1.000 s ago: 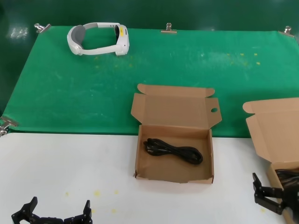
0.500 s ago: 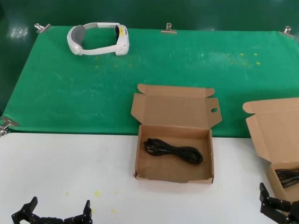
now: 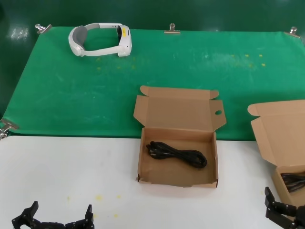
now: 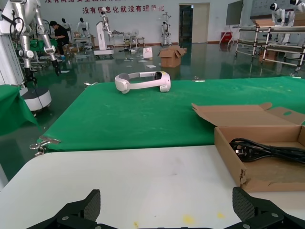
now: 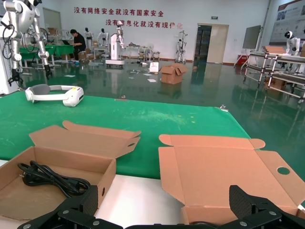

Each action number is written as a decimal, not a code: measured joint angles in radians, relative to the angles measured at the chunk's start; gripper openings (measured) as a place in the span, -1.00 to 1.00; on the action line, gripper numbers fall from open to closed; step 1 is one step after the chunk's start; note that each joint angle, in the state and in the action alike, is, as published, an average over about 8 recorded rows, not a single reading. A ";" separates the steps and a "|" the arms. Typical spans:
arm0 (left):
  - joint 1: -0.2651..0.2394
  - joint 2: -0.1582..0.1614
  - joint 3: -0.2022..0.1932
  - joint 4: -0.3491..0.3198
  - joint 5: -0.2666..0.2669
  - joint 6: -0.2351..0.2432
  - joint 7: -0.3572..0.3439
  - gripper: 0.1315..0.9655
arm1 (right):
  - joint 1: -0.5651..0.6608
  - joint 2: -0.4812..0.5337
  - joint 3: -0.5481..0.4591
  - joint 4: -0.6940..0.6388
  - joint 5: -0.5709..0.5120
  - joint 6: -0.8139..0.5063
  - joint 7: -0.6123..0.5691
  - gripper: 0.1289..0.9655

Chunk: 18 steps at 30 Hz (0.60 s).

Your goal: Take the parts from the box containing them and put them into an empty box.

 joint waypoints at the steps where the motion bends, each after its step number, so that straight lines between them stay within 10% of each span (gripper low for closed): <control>1: 0.000 0.000 0.000 0.000 0.000 0.000 0.000 1.00 | 0.000 0.000 0.000 0.000 0.000 0.000 0.000 1.00; 18: 0.000 0.000 0.000 0.000 0.000 0.000 0.001 1.00 | 0.000 0.000 0.000 0.000 0.000 0.000 0.000 1.00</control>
